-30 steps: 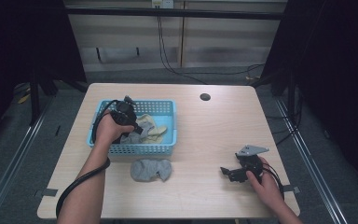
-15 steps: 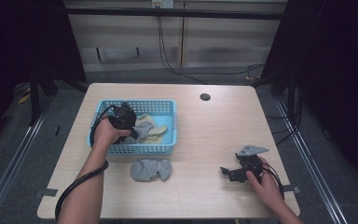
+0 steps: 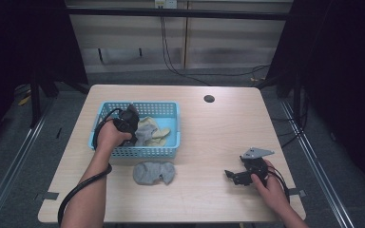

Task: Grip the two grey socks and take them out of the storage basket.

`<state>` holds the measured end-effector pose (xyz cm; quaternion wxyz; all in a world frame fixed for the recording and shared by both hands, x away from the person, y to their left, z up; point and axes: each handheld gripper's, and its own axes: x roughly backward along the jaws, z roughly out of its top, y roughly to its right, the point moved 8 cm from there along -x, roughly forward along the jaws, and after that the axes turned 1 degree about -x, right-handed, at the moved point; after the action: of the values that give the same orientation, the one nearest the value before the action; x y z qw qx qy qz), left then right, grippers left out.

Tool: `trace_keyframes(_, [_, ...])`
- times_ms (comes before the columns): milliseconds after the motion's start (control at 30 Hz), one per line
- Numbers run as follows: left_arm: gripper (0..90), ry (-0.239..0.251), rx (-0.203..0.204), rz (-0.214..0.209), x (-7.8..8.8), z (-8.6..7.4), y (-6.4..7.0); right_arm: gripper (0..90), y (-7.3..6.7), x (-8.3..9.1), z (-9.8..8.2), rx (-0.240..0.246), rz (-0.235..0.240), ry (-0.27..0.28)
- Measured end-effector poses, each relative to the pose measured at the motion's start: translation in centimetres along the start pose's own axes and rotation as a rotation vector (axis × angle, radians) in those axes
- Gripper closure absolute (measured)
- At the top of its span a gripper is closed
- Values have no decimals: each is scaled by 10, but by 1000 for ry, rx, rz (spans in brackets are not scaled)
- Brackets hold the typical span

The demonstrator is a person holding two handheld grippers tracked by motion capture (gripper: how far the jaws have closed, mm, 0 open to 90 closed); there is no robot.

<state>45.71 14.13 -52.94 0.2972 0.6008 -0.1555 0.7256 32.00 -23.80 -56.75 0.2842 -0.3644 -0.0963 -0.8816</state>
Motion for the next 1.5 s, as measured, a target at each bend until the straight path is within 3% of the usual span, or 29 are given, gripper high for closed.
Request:
trace_keyframes(200, [886, 9, 5, -6, 15, 4, 1, 105, 0, 0, 0, -1, -2, -2])
trace_keyframes(433, [887, 35, -31, -12, 37, 11, 8, 105, 0, 0, 0, -4, -1, -3])
trace_keyframes(667, [888, 51, -41, -16, 57, 18, 14, 105, 0, 0, 0, -1, -1, -1])
trace_keyframes(1067, [889, 67, -110, -12, 90, 27, 28, 105, 0, 0, 0, -8, 0, -1])
trace_keyframes(1333, [888, 47, -152, -40, 106, 27, 39, 105, 0, 0, 0, -4, -1, 2])
trace_keyframes(1500, [888, 64, -179, -61, 115, 28, 47, 105, 0, 0, 0, -5, -3, 1])
